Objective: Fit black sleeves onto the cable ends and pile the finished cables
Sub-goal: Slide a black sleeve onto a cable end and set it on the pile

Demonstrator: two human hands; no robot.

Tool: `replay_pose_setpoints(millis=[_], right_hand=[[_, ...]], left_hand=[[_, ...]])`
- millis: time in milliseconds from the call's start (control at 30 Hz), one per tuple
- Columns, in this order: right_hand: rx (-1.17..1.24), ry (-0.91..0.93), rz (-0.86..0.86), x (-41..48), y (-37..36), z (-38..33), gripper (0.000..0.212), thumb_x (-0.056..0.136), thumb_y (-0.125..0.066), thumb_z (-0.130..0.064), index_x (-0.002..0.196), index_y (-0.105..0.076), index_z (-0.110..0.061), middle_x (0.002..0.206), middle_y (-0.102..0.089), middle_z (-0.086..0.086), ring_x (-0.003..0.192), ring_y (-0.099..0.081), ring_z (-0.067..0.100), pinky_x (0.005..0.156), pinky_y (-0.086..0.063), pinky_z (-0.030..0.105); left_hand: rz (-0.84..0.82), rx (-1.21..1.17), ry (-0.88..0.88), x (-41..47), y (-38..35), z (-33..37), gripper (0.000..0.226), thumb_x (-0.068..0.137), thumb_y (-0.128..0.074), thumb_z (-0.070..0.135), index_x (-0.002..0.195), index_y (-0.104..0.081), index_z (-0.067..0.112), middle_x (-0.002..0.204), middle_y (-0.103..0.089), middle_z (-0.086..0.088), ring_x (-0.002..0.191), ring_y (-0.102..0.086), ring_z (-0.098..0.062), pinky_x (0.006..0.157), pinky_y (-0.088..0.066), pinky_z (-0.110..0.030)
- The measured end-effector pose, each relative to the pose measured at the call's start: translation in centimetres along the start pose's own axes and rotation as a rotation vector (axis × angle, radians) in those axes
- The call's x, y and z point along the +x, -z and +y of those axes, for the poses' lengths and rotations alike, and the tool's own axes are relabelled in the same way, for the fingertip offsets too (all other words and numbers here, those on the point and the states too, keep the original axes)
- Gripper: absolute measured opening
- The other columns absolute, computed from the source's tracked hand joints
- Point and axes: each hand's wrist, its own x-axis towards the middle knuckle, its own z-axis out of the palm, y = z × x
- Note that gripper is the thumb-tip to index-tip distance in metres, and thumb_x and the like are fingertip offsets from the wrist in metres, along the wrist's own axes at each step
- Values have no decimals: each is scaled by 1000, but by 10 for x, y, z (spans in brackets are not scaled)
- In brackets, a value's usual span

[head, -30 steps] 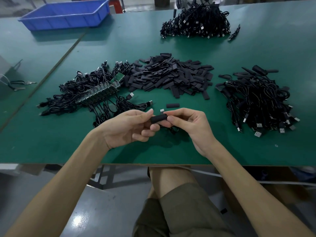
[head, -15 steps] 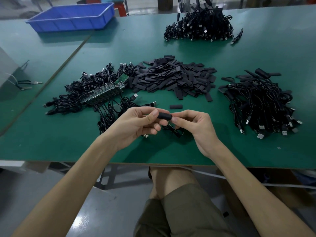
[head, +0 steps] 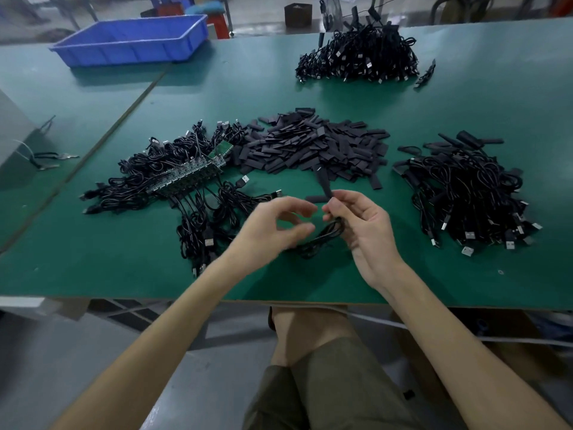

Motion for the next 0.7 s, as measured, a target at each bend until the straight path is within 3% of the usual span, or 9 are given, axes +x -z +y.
replay_pose_setpoints(millis=[100, 167, 233, 367, 467, 600, 700], right_hand=[[94, -25, 84, 1, 1, -3, 27, 79, -77, -22, 103, -73, -12, 86, -75, 2, 77, -70, 10, 68, -56, 21], [141, -37, 130, 3, 3, -4, 25, 79, -78, -21, 102, -74, -13, 87, -74, 2, 78, -69, 11, 70, -57, 23], [159, -46, 155, 4, 3, -4, 22, 81, -78, -21, 101, -74, -14, 86, -73, 2, 78, -68, 13, 73, -57, 24], [196, -90, 164, 5, 3, -6, 19, 96, -66, -33, 94, -79, -19, 84, -72, 0, 74, -68, 15, 64, -57, 29], [233, -73, 158, 4, 3, -7, 37, 111, -42, -19, 101, -77, -17, 90, -73, 3, 73, -67, 15, 61, -54, 26], [225, -101, 150, 7, -1, -7, 29, 109, -38, -5, 102, -65, -13, 86, -63, -1, 73, -57, 11, 80, -48, 26], [267, -157, 201, 10, -3, -10, 21, 107, -47, -3, 102, -66, -11, 96, -68, 4, 88, -60, 18, 85, -53, 31]], left_hand=[[-140, 318, -81, 3, -12, 9, 13, 94, -70, 37, 103, -74, 29, 94, -68, 17, 86, -64, 4, 71, -47, -13], [-200, 313, -66, 4, -21, 15, 15, 95, -65, 45, 92, -70, 31, 77, -67, 25, 71, -62, 9, 61, -41, -8], [-216, 239, -52, 5, -29, 19, 15, 96, -67, 38, 84, -64, 30, 66, -67, 27, 56, -61, 7, 53, -38, -7], [-178, 226, -71, 17, -37, 38, 17, 99, -65, 24, 85, -66, 15, 65, -71, 7, 49, -60, -2, 52, -48, -20], [-96, 186, -118, 35, -42, 58, 19, 98, -66, 23, 83, -67, 11, 67, -71, 3, 48, -57, -1, 51, -46, -18], [-63, 111, -102, 70, -60, 85, 31, 98, -66, 29, 77, -69, 5, 69, -74, 1, 46, -61, -8, 45, -47, -18], [-76, -95, 1, 94, -75, 97, 36, 101, -63, 27, 88, -69, -6, 81, -76, -14, 64, -73, -29, 55, -59, -32]])
